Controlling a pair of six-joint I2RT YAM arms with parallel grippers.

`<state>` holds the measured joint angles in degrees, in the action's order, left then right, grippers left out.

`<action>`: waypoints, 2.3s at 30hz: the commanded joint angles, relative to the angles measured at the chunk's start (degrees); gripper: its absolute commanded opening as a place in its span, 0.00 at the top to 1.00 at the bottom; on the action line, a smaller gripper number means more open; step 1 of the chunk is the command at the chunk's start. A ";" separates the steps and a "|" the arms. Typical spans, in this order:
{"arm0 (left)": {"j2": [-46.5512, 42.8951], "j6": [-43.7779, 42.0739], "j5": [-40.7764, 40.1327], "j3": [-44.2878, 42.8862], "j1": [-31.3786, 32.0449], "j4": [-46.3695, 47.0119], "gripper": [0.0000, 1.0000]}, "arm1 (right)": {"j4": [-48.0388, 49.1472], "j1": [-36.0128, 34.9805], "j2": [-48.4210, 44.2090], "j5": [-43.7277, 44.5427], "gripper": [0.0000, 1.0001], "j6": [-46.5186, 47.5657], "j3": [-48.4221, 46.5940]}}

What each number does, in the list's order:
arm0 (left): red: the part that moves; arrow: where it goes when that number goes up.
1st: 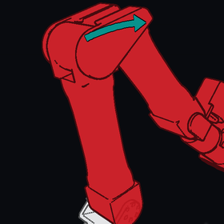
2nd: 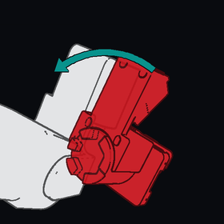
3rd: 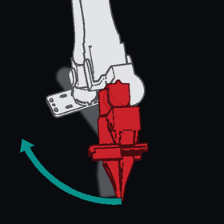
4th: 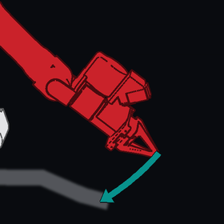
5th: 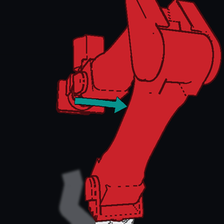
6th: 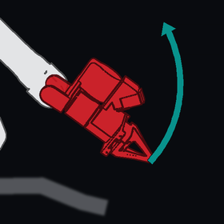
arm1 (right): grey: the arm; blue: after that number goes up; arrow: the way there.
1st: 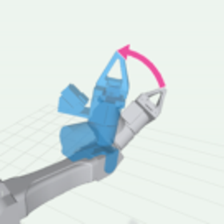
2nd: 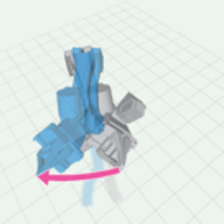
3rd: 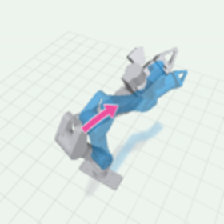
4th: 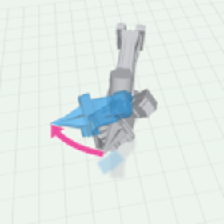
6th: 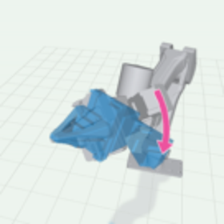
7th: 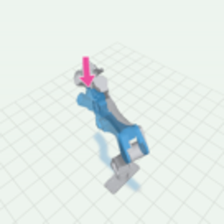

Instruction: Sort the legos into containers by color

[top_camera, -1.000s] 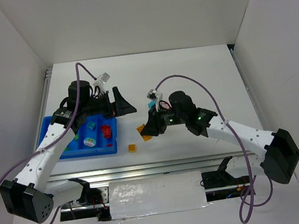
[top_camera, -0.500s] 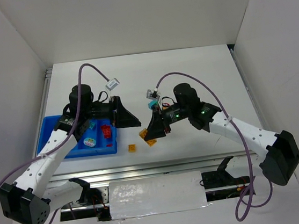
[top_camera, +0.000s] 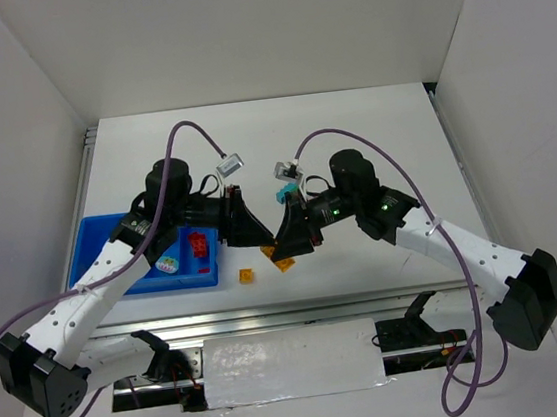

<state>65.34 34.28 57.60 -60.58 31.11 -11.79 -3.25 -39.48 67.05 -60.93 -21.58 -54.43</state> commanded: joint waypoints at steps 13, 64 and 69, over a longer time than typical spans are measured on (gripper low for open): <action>1.01 -4.13 -0.39 -2.70 0.62 -3.41 0.32 | -2.20 0.11 -4.03 4.50 0.99 1.37 -1.11; 16.83 6.76 -96.80 -24.16 -30.93 -54.39 1.00 | -21.44 3.18 -6.06 38.78 0.00 1.98 6.63; 18.06 7.73 -98.38 -17.04 -38.39 -49.12 1.00 | -25.58 3.10 -2.19 37.64 0.00 2.51 1.53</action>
<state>82.00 39.75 -35.88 -80.29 -3.60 -61.91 -25.89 -36.71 63.46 -23.27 -20.73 -48.38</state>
